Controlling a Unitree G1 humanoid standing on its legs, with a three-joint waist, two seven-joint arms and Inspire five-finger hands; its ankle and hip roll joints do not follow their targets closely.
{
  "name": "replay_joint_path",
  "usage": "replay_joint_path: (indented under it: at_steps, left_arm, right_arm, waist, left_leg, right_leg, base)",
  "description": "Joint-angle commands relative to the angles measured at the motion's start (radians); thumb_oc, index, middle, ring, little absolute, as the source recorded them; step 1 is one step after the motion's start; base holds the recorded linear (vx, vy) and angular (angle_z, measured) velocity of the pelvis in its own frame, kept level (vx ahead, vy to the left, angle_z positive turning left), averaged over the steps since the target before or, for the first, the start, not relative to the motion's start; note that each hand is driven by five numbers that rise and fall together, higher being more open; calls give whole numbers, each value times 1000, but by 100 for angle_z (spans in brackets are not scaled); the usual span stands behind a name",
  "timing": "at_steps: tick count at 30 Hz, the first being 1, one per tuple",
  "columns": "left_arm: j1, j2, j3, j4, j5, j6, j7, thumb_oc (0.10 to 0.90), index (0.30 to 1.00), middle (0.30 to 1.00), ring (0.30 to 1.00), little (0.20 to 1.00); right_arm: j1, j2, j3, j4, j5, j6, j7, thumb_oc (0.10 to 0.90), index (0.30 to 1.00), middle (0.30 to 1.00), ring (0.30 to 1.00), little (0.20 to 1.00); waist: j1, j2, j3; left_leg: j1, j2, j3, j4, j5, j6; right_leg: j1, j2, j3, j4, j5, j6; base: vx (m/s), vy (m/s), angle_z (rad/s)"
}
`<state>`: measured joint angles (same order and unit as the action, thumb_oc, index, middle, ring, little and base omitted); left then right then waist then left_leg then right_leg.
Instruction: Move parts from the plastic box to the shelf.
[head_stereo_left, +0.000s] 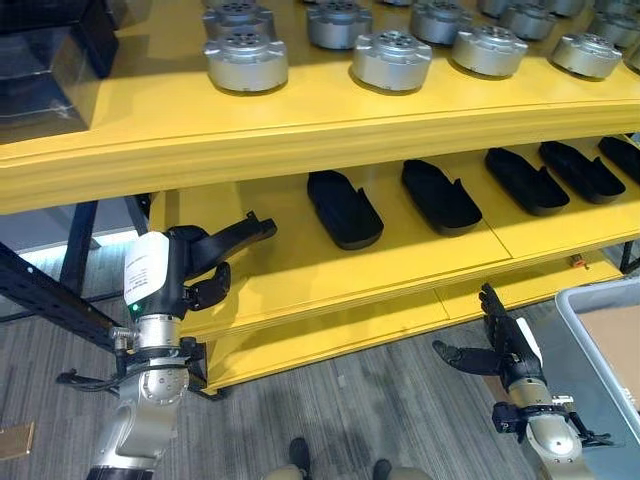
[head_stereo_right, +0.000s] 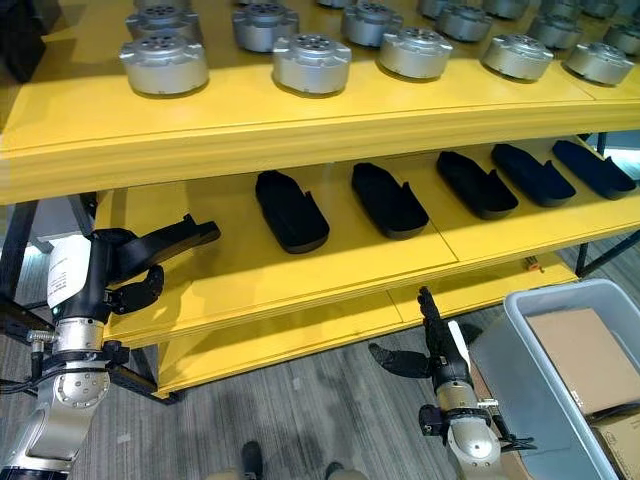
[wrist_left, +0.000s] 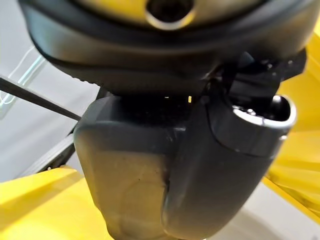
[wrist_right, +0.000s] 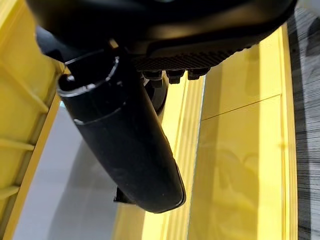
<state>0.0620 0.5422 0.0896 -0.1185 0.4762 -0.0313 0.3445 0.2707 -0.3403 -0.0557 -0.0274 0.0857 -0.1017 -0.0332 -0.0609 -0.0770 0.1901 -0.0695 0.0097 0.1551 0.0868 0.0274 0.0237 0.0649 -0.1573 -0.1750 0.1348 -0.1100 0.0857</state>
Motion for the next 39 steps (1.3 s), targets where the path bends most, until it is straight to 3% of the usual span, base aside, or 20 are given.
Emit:
replay_joint_path:
  at_steps: [1,11,18,23,29,33,39]
  left_arm:
    - [-43,63,83,-115,-3,-67,77,400,300,300,300,300]
    - [-27,58,98,-102,-1,-52,84,400,300,300,300,300]
    - [-120,79,59,10,46,0,113,400,300,300,300,300]
    - [-257,120,29,124,86,66,169,400,300,300,300,300]
    - [-415,195,27,250,118,156,213,400,300,300,300,300]
    - [-456,227,18,300,149,193,203,400,300,300,300,300]
    - [-543,254,-11,381,191,246,179,400,300,300,300,300]
  right_arm:
    - [-55,-35,-49,-63,-23,-77,-26,900,1000,1000,1000,1000]
    - [-76,-35,-40,-59,-33,-74,-28,900,1000,1000,1000,1000]
    - [-113,-47,-11,-51,-31,-71,-22,900,1000,1000,1000,1000]
    - [-167,-78,10,-70,-13,-71,-17,900,1000,1000,1000,1000]
    - [-229,-117,11,-106,28,-63,-19,900,1000,1000,1000,1000]
    - [-241,-124,19,-123,31,-57,-10,900,1000,1000,1000,1000]
    - [-234,-142,34,-145,26,-44,9,900,1000,1000,1000,1000]
  waist:
    - [-10,-16,-109]
    - [6,-28,-115]
    - [3,-29,-94]
    - [-8,-27,-29]
    - [-27,4,-4]
    - [-35,14,-5]
    - [-50,23,-14]
  left_leg:
    - [-22,128,-2,141,-143,-58]
    - [-33,114,-22,160,-155,-53]
    - [-86,121,-43,227,-165,-63]
    - [-231,132,-78,369,-185,-66]
    - [-472,133,-125,580,-239,-57]
    - [-531,135,-141,652,-286,-60]
    - [-593,139,-159,691,-296,-63]
  right_leg:
    - [-25,-78,-35,30,20,66]
    - [-25,-89,-54,57,9,66]
    - [-68,-89,-62,118,-22,59]
    - [-207,-101,-61,266,-50,50]
    - [-449,-122,-41,509,-147,11]
    - [-517,-121,-25,589,-203,4]
    - [-588,-114,-16,648,-243,-12]
  base:
    - [0,0,0]
    - [-10,28,9]
    - [-54,-3,8]
    - [-177,-6,15]
    - [-158,31,14]
    - [24,-4,-2]
    - [-5,-3,-2]
